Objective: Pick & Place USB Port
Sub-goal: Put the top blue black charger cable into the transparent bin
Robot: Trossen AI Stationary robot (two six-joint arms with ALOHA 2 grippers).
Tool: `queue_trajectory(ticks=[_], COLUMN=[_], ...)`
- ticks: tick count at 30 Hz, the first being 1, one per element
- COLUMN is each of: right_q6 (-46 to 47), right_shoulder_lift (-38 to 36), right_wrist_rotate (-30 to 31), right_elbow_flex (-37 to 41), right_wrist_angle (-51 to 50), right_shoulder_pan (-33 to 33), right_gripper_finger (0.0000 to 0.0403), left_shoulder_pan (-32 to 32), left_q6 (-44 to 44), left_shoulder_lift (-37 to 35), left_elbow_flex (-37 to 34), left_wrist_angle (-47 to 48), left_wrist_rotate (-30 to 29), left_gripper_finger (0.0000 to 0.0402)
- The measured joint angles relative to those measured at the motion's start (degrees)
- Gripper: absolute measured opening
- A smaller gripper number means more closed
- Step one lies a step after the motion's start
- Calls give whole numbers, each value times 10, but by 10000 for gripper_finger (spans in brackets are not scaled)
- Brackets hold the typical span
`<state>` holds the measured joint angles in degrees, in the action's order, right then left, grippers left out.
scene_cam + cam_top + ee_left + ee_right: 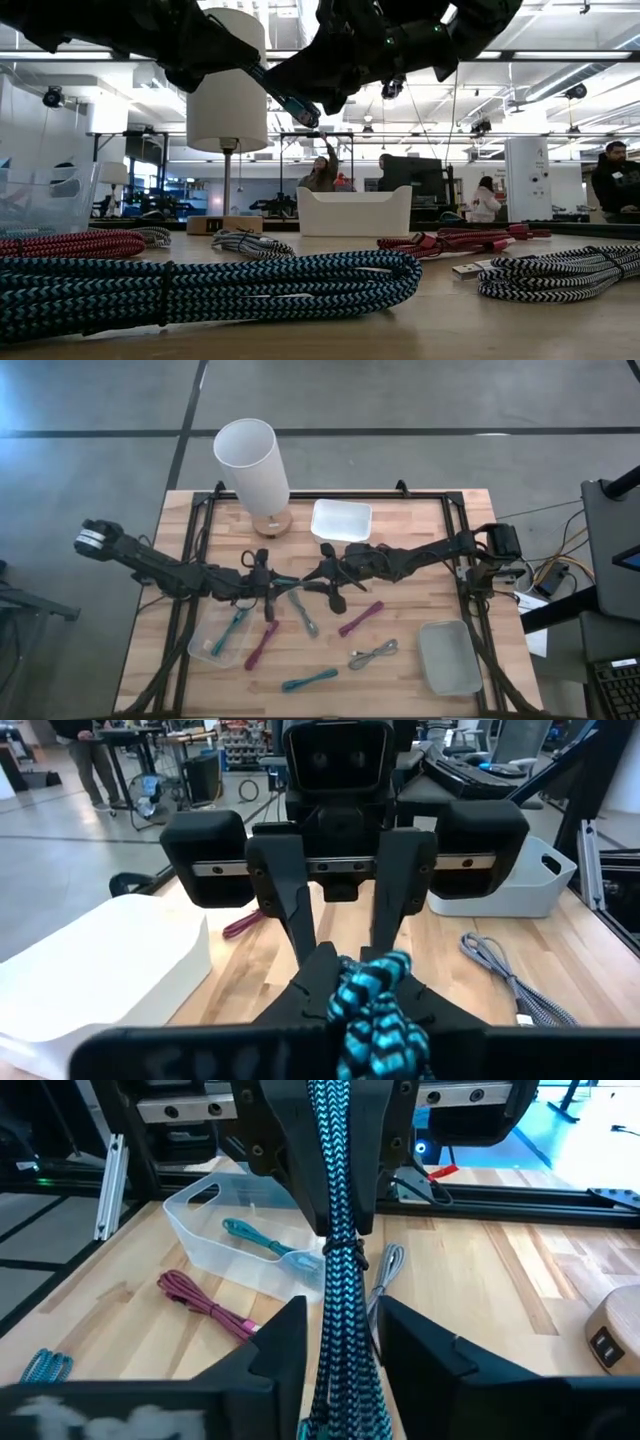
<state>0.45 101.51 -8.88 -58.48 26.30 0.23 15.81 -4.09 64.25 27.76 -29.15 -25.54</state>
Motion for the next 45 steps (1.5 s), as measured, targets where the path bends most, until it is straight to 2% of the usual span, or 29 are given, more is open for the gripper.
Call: queue_trajectory(ticks=[3, 10, 14, 18, 24, 26, 29, 32, 37, 45], right_q6=[4, 14, 15, 15, 15, 15, 15, 15, 15, 15], right_shoulder_lift=[0, 0, 0, 0, 0, 0, 0, 0, 0, 0], right_wrist_rotate=[0, 0, 10, 34, 43, 43, 43, 44, 44, 44], right_elbow_flex=[0, 0, 1, 2, 2, 2, 2, 2, 4, 4], right_wrist_angle=[-4, -45, -64, -65, -65, -65, -65, -65, -66, -67], right_shoulder_pan=[0, 0, 0, 0, 0, 0, 0, 0, 0, 0], right_gripper_finger=[140, 157, 160, 160, 161, 160, 160, 162, 157, 155], left_shoulder_pan=[0, 0, 0, 0, 7, 8, 13, 21, 27, 25], left_q6=[-12, -117, -199, -300, -423, -448, -476, -501, -513, -522], left_shoulder_lift=[-4, -4, -4, -4, -4, -4, -4, -4, -4, -4], left_elbow_flex=[37, 210, 309, 387, 444, 439, 417, 379, 290, 154], left_wrist_angle=[82, 483, 660, 811, 992, 1024, 1044, 1042, 1024, 863], left_wrist_rotate=[0, 16, 59, 130, 198, 241, 348, 409, 443, 502], left_gripper_finger=[18, 24, 22, 19, 22, 23, 23, 24, 24, 25])
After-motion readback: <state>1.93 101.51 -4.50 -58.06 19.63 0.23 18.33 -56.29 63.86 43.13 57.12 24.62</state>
